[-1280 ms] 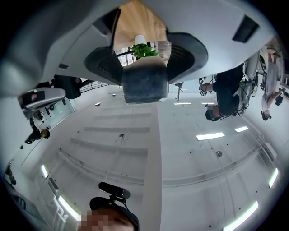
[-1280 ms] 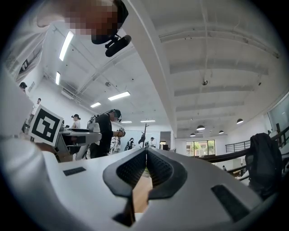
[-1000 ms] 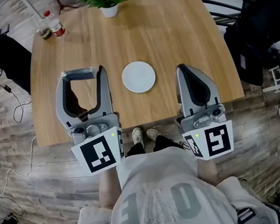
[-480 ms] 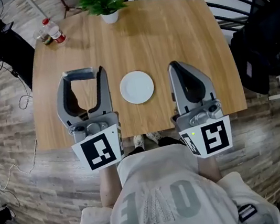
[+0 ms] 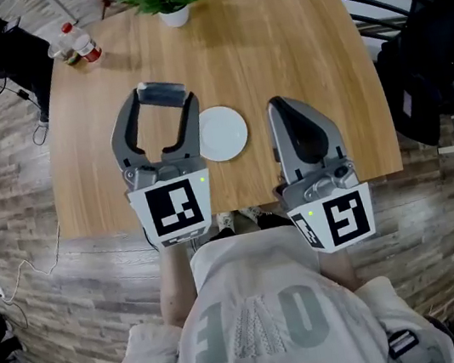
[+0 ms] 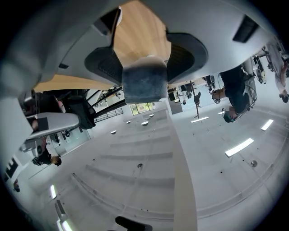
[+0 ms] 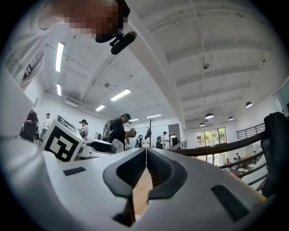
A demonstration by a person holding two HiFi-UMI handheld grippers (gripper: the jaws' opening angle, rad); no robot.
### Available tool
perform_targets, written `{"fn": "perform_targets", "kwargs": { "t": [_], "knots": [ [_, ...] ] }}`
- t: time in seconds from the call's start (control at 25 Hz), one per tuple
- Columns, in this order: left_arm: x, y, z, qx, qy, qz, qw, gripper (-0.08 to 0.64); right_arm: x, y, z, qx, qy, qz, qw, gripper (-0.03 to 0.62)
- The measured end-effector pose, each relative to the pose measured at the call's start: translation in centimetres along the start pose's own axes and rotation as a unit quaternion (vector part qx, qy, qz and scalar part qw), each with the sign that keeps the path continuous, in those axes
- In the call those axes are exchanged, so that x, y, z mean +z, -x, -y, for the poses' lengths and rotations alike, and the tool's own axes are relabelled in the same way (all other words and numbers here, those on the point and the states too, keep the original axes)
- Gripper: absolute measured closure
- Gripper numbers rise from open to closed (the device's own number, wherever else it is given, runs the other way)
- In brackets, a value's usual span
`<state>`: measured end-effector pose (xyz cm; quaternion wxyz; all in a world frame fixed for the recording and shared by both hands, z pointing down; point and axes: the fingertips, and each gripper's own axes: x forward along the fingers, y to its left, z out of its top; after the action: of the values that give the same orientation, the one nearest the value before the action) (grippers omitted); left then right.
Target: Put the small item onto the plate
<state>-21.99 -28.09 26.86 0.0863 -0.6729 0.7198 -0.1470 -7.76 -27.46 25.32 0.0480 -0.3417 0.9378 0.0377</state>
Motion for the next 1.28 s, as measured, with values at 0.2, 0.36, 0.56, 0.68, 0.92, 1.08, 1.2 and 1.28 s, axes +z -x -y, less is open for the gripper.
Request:
{"fn": "perform_targets", "kwargs": {
  "t": [0.2,0.36,0.56,0.68,0.92,1.08,1.2,1.28],
  "knots": [
    [-2.6,-2.4,2.7,-0.051,-0.003,-0.057,0.9971,0.25,-1.6,0.8,0.7,-0.016,0.003,-0.028,0.999,0.574],
    [-5.9,-3.9,4.8,-0.077,0.003,-0.098,0.9921,0.25,-2.6,1.9,2.2,-0.044,-0.001,-0.043,0.998,0.574],
    [-10.9,-5.4,7.8,-0.124,0.01,-0.179,0.9759,0.25,-4.0,2.9,3.6,-0.073,-0.012,-0.067,0.995,0.574],
    [-14.3,-5.6,9.7,-0.156,0.027,-0.233,0.9595,0.25,-4.8,3.5,4.3,-0.087,-0.021,-0.078,0.993,0.574],
    [-21.0,-6.2,12.3,-0.189,0.038,-0.327,0.9251,0.252,-6.0,5.7,5.6,-0.121,-0.033,-0.092,0.988,0.574],
    [-24.4,-6.0,13.8,-0.202,0.05,-0.375,0.9032,0.25,-6.7,6.5,6.4,-0.128,-0.036,-0.1,0.986,0.574],
    [-26.5,-5.9,14.7,-0.21,0.052,-0.409,0.8867,0.252,-7.1,6.8,6.8,-0.127,-0.044,-0.101,0.986,0.574],
    [-27.2,-6.0,14.8,-0.211,0.048,-0.42,0.8812,0.25,-7.4,6.9,6.9,-0.128,-0.049,-0.102,0.985,0.574]
  ]
}}
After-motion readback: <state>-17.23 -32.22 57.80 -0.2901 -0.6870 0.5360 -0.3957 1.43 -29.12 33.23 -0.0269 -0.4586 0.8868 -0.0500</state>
